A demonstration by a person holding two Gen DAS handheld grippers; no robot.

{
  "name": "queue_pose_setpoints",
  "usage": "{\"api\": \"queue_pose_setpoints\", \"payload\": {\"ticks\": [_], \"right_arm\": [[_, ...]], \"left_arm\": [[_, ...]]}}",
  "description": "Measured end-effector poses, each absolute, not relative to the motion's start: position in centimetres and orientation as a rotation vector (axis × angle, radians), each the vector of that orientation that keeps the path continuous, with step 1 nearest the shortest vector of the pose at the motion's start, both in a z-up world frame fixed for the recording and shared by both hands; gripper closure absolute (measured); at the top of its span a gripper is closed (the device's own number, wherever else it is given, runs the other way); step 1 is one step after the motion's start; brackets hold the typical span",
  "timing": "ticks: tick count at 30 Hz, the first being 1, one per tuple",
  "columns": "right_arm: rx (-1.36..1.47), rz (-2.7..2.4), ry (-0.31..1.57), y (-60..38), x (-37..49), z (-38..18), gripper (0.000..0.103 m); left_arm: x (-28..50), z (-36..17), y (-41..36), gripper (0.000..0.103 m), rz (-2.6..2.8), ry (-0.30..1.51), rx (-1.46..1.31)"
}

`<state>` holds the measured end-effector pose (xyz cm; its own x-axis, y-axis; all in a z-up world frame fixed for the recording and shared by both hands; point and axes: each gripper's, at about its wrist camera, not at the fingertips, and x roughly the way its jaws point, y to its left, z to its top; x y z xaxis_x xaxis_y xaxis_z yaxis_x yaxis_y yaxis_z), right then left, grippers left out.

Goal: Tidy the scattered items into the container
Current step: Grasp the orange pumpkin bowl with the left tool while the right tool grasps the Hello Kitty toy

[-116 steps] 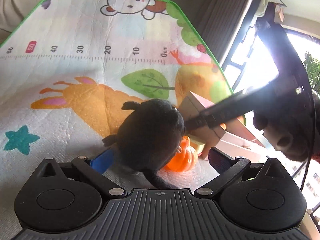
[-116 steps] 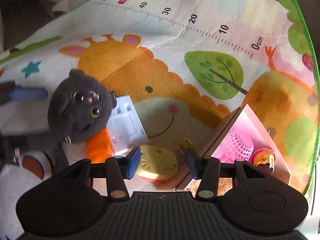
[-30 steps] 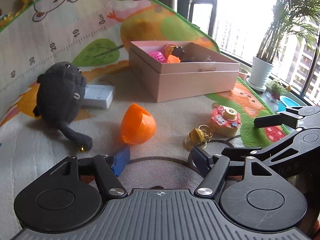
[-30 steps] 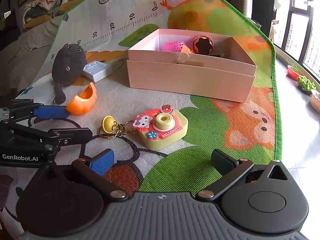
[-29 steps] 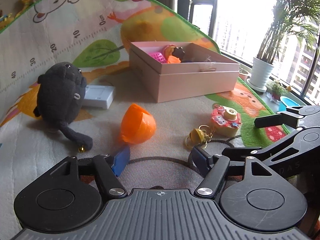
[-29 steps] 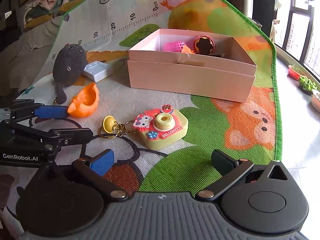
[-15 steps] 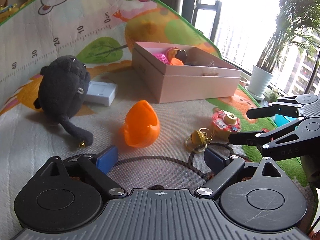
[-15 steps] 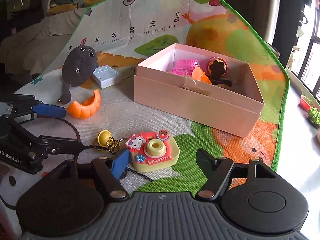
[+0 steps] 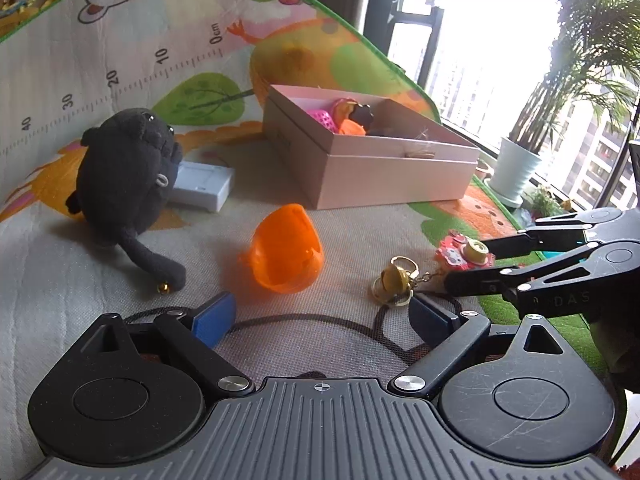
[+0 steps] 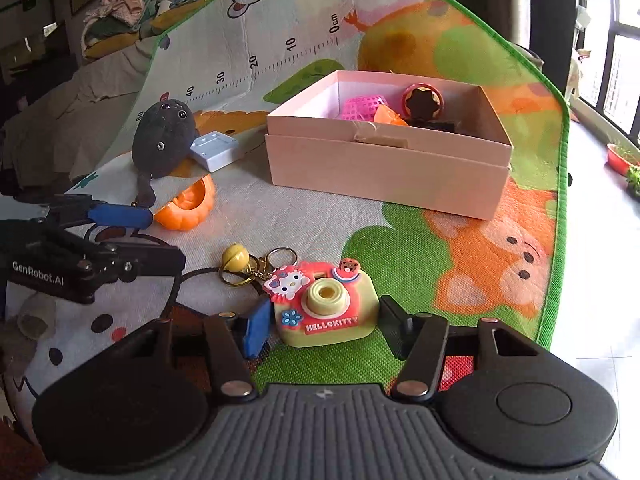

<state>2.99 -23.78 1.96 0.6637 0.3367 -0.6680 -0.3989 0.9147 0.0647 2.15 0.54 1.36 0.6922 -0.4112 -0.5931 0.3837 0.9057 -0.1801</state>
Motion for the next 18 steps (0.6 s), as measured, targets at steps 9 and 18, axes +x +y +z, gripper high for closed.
{"api": "queue_pose_setpoints", "payload": {"ticks": [9, 18], "right_arm": [[-0.127, 0.346, 0.697, -22.8, 2.5, 1.5, 0.028], [-0.067, 0.343, 0.699, -23.8, 2.7, 1.5, 0.027]], "left_arm": [[5.3, 2.6, -2.2, 0.007, -0.391, 0.644, 0.152], [6.1, 1.5, -3.3, 0.039, -0.413, 0.676, 0.209]]}}
